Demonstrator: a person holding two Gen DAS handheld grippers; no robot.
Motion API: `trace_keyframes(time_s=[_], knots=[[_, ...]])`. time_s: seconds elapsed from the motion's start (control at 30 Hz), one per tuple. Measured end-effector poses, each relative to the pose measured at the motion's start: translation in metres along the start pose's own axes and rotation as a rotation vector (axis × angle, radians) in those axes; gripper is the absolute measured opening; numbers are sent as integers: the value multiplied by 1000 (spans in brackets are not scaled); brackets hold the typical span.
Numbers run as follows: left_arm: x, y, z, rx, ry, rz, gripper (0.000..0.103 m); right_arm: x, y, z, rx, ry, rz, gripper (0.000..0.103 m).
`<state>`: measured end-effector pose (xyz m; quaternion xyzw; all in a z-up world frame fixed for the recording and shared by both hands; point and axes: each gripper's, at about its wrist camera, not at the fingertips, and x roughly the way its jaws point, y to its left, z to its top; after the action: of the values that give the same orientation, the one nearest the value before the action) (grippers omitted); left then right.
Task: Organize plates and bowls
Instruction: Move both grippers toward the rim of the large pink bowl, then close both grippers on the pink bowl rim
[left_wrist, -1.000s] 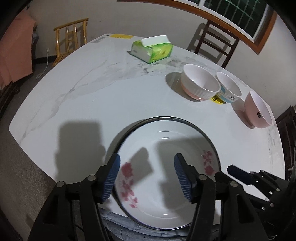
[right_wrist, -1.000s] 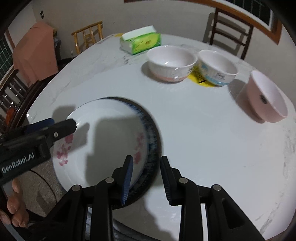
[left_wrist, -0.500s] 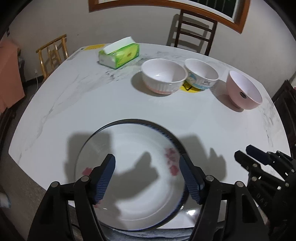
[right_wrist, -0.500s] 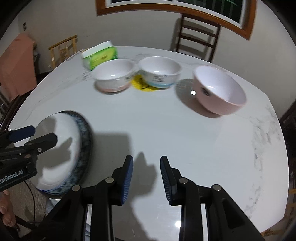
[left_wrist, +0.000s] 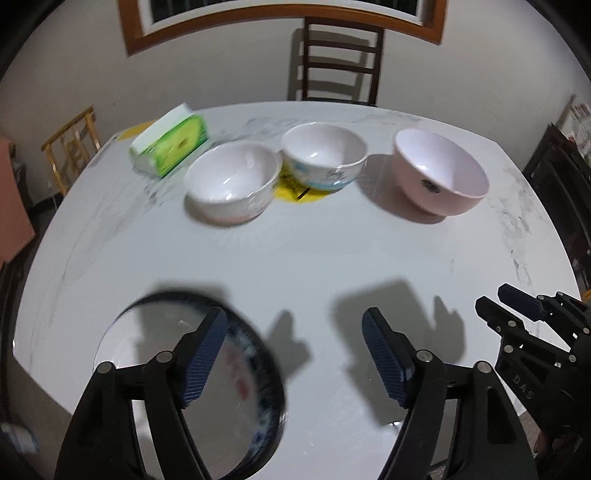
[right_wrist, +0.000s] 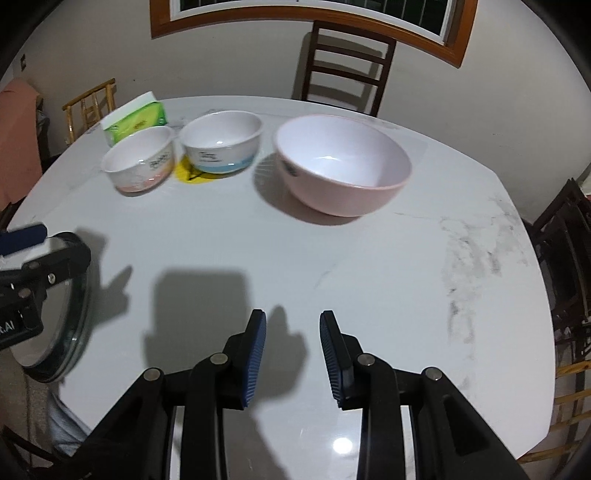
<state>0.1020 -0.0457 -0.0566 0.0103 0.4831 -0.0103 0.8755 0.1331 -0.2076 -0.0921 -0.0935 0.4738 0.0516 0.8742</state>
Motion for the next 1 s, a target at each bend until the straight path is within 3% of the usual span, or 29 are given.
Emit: trace_keyframes(time_s=[0.33,0.73,1.0], knots=[[19,-45,42,36,5,-43,80,12,-48,18,79,-4,19,31],[37,-68,100,-63,-16,-78,82,21,-115,76,271,-65,141,31],[77,-76,136,-118,80,-101,81,62,-137,118,323,9,160,31]])
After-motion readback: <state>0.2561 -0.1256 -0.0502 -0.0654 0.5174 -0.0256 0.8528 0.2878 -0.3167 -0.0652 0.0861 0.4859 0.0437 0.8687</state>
